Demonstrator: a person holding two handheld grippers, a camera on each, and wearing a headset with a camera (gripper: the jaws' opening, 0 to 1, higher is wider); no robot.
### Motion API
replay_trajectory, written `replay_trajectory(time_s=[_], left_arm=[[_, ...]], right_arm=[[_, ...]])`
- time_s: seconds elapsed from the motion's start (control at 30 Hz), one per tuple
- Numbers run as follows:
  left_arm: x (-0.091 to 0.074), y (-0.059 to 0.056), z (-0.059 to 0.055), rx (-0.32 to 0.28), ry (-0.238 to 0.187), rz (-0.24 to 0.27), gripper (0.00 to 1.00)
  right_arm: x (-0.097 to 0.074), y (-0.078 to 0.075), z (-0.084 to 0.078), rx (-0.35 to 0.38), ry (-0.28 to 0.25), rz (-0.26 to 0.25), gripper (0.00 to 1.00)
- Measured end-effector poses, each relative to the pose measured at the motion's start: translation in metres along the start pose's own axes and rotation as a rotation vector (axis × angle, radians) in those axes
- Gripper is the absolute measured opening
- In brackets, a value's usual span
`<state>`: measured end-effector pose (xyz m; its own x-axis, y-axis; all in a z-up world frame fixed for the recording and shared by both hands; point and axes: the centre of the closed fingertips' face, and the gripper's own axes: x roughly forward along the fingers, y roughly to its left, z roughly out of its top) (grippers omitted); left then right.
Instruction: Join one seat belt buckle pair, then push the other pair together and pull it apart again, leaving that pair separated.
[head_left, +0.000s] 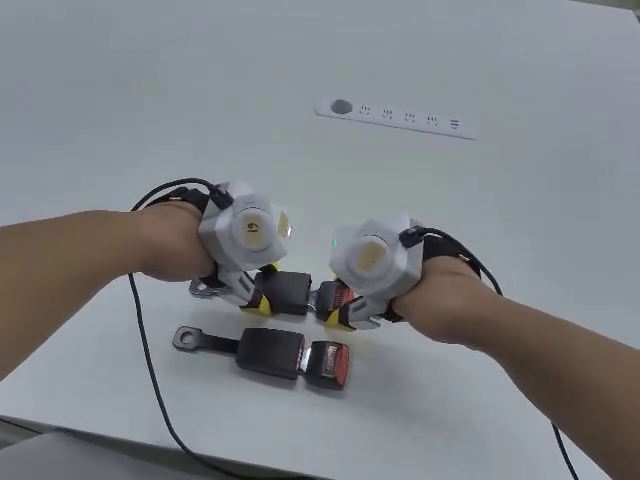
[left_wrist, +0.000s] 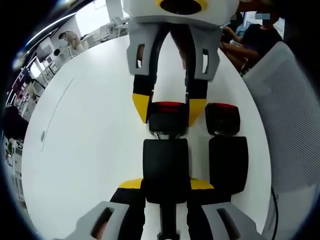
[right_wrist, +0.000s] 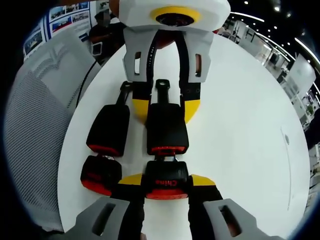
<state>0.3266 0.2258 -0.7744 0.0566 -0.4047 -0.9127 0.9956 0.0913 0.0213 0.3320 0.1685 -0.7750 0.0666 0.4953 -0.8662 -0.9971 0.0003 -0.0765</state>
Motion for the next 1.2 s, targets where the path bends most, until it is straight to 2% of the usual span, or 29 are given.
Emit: replay_trajectory(time_s=[0.07,0.13,0.2,0.3,0.53,0.63,0.67,0.97,1.03,1.2], left_arm=[[0.0019,0.0036,-0.0034,-0.002,0.000,0.000,0.31],[0.0002,0.0005,0.0000,-0.003,0.002,-0.001,0.32],[0.0028,0.0047,-0.0051,-0.005,0.007,-0.002,0.32],[0.0015,0.0014,-0.0015,-0.004,0.011,-0.003,0.32],[0.0027,0.0049,-0.0053,-0.007,-0.002,0.000,0.32],[0.0018,0.0023,-0.0023,-0.007,0.000,-0.002,0.32],[0.0007,0.0010,-0.0007,-0.007,0.002,-0.002,0.32],[0.0037,0.0044,-0.0049,-0.009,0.003,-0.001,0.32],[0.0021,0.0034,-0.0033,-0.009,0.003,-0.003,0.32],[0.0026,0.0043,-0.0043,-0.011,0.002,-0.005,0.32]], right_arm=[[0.0020,-0.0008,-0.0014,0.001,0.000,0.002,0.28],[-0.0001,0.0004,-0.0013,0.000,0.006,0.002,0.28],[-0.0001,0.0010,-0.0011,-0.004,0.008,0.001,0.29],[0.0037,-0.0004,-0.0029,-0.006,0.002,0.002,0.29],[0.0022,-0.0007,-0.0029,-0.003,0.003,-0.002,0.29],[0.0013,0.0001,-0.0037,0.000,0.003,-0.003,0.29],[0.0058,-0.0022,-0.0042,0.000,0.003,-0.003,0.29],[0.0032,-0.0002,-0.0032,0.008,0.003,0.002,0.30],[-0.0021,0.0021,-0.0010,0.009,0.004,0.002,0.30],[0.0025,-0.0003,-0.0031,0.007,0.009,-0.004,0.30]])
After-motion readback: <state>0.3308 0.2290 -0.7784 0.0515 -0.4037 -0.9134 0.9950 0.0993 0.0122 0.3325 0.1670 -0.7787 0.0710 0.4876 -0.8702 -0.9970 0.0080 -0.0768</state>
